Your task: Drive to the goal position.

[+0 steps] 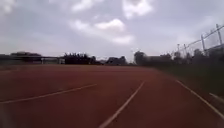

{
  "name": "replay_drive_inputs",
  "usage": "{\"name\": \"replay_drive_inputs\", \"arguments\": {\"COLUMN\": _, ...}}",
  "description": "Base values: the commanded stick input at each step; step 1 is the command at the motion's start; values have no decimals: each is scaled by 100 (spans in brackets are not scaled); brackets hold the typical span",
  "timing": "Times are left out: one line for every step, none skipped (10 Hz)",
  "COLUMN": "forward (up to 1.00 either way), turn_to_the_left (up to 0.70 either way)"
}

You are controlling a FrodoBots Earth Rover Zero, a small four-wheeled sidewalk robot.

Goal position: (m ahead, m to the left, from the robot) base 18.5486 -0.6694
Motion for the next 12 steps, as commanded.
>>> {"name": "replay_drive_inputs", "arguments": {"forward": 45, "turn_to_the_left": 27}}
{"name": "replay_drive_inputs", "arguments": {"forward": 45, "turn_to_the_left": 13}}
{"name": "replay_drive_inputs", "arguments": {"forward": 45, "turn_to_the_left": 0}}
{"name": "replay_drive_inputs", "arguments": {"forward": 45, "turn_to_the_left": 0}}
{"name": "replay_drive_inputs", "arguments": {"forward": 45, "turn_to_the_left": 0}}
{"name": "replay_drive_inputs", "arguments": {"forward": 45, "turn_to_the_left": 0}}
{"name": "replay_drive_inputs", "arguments": {"forward": 45, "turn_to_the_left": 0}}
{"name": "replay_drive_inputs", "arguments": {"forward": 45, "turn_to_the_left": 0}}
{"name": "replay_drive_inputs", "arguments": {"forward": 45, "turn_to_the_left": 0}}
{"name": "replay_drive_inputs", "arguments": {"forward": 45, "turn_to_the_left": 0}}
{"name": "replay_drive_inputs", "arguments": {"forward": 45, "turn_to_the_left": 0}}
{"name": "replay_drive_inputs", "arguments": {"forward": 45, "turn_to_the_left": 0}}
